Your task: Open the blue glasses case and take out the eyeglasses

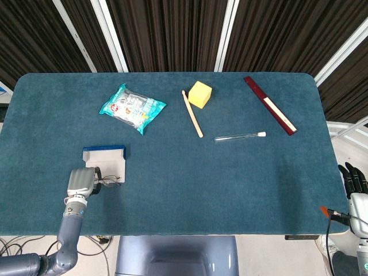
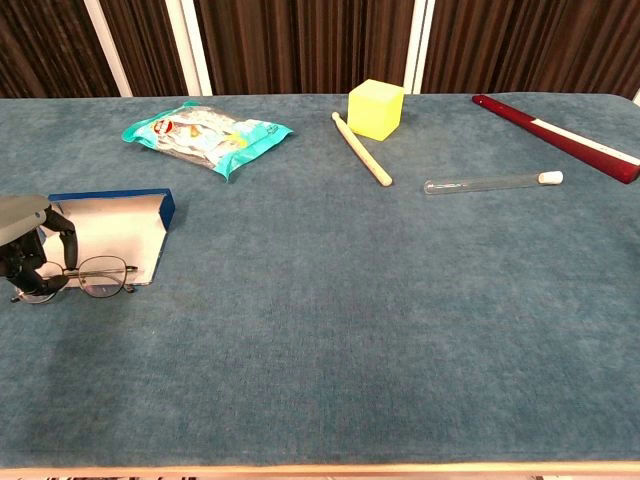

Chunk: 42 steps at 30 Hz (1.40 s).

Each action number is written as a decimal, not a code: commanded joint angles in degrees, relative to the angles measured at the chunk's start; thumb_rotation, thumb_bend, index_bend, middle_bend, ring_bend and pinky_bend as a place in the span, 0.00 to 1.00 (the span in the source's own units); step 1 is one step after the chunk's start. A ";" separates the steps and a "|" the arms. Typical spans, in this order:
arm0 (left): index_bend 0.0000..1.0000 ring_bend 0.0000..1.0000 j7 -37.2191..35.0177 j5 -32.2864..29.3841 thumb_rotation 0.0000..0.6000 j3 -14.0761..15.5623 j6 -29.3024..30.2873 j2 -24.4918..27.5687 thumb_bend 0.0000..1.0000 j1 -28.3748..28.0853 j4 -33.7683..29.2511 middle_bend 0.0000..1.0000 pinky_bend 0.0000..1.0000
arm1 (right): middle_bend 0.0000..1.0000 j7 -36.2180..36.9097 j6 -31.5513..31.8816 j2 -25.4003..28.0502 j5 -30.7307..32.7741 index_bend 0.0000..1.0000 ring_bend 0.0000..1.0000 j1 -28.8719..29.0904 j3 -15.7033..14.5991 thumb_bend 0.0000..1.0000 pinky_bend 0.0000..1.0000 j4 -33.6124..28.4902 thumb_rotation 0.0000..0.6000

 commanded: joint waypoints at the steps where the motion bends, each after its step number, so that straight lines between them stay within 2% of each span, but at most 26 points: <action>1: 0.52 1.00 0.16 -0.21 1.00 -0.13 -0.17 -0.22 0.38 -0.05 0.35 1.00 1.00 | 0.00 -0.01 -0.03 0.00 -0.03 0.00 0.00 0.02 -0.01 0.19 0.19 -0.03 1.00; 10: 0.59 1.00 0.31 -0.39 1.00 -0.32 -0.35 -0.75 0.52 0.00 0.74 1.00 1.00 | 0.00 -0.04 0.07 0.00 -0.08 0.00 0.00 -0.02 -0.02 0.20 0.19 -0.11 1.00; 17: 0.59 1.00 -0.31 0.60 1.00 -1.07 0.01 -0.08 0.53 0.01 -1.24 1.00 1.00 | 0.00 -0.10 -0.02 -0.02 -0.05 0.00 0.00 0.01 -0.04 0.20 0.19 -0.12 1.00; 24: 0.60 1.00 1.41 1.04 1.00 -3.71 0.11 -0.52 0.53 -2.46 -4.87 1.00 1.00 | 0.00 -0.17 -0.11 -0.04 0.02 0.00 0.00 0.04 -0.04 0.20 0.19 -0.16 1.00; 31: 0.59 1.00 6.64 -1.24 1.00 -6.51 0.39 -5.56 0.53 -7.44 -6.46 1.00 1.00 | 0.00 0.07 -0.31 0.08 0.24 0.00 0.00 0.10 0.04 0.20 0.19 -0.16 1.00; 38: 0.57 1.00 11.19 -3.28 1.00 -7.79 1.18 -12.96 0.52 -12.04 -2.96 1.00 1.00 | 0.00 0.36 -0.45 0.15 0.28 0.00 0.00 0.14 0.05 0.20 0.19 -0.18 1.00; 42: 0.47 1.00 12.05 -3.98 1.00 -8.79 1.87 -17.15 0.41 -13.89 -0.14 1.00 1.00 | 0.00 0.60 -0.54 0.21 0.34 0.00 0.00 0.15 0.06 0.20 0.19 -0.15 1.00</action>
